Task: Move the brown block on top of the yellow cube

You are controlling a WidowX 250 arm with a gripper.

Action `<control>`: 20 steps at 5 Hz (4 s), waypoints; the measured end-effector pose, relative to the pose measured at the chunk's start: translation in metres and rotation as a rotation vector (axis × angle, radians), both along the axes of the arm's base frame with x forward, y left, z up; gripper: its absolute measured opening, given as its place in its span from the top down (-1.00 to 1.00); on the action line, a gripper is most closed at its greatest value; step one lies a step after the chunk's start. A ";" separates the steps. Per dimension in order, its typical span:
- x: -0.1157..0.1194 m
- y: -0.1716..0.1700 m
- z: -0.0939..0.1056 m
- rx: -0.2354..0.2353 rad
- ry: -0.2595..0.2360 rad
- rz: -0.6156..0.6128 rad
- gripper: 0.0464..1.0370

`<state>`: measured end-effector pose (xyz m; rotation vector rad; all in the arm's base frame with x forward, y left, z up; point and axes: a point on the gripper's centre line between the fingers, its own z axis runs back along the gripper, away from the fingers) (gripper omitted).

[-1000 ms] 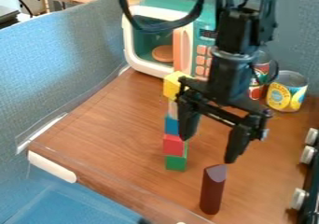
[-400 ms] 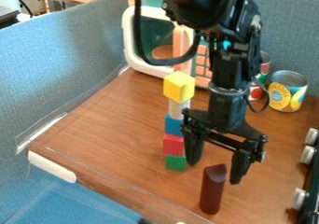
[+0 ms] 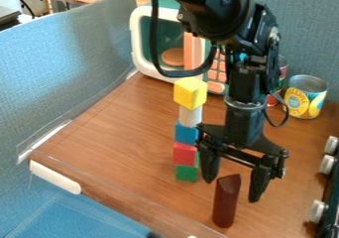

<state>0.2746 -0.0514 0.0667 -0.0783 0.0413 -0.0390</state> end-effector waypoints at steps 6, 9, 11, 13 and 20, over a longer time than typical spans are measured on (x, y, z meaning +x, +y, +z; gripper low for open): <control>-0.023 -0.027 0.133 -0.094 -0.015 -0.098 0.13; -0.006 0.014 0.200 -0.140 -0.091 0.041 0.13; -0.004 0.048 0.202 -0.120 -0.073 0.115 0.13; 0.007 0.064 0.190 -0.101 -0.064 0.140 0.13; 0.041 0.102 0.151 -0.092 0.025 0.239 0.13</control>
